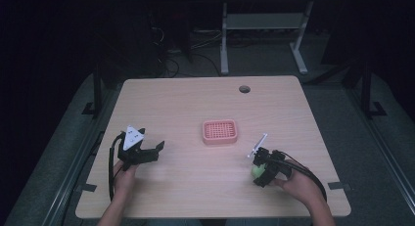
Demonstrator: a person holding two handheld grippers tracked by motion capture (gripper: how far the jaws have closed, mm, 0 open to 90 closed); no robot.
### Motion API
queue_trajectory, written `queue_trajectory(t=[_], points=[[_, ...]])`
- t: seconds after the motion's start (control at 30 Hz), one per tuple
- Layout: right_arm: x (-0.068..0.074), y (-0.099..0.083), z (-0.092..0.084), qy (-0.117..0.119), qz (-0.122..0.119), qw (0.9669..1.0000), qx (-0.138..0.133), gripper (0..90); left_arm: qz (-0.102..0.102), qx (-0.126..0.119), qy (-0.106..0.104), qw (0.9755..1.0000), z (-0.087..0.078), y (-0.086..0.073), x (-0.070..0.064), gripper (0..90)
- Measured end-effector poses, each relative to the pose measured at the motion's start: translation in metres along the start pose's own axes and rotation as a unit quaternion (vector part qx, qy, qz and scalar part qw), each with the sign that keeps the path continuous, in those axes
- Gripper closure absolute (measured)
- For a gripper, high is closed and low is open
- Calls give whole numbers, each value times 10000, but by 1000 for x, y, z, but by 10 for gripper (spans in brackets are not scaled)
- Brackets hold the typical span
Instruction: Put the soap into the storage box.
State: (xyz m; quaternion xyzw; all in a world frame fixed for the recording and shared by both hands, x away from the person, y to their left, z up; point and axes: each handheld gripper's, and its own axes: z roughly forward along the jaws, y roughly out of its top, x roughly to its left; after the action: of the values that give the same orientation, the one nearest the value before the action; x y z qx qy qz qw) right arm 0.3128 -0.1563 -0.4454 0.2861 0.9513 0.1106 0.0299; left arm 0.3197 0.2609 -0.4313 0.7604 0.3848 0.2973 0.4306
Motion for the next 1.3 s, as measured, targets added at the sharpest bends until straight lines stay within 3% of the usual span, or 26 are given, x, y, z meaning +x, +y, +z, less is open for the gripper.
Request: queue_trajectory(t=[0.53,0.7,1.3], points=[[1,-2,-7,87,-224,9995,-193,256,-42,-23,13,10000,-1,0,2,143],[1,-2,-6,80,-272,9995,-134,257,-48,-42,24,10000,-1,-1,3,143],[-9,11,-27,44,-227,9976,-645,258,-78,-28,19,10000,-2,-1,5,143]])
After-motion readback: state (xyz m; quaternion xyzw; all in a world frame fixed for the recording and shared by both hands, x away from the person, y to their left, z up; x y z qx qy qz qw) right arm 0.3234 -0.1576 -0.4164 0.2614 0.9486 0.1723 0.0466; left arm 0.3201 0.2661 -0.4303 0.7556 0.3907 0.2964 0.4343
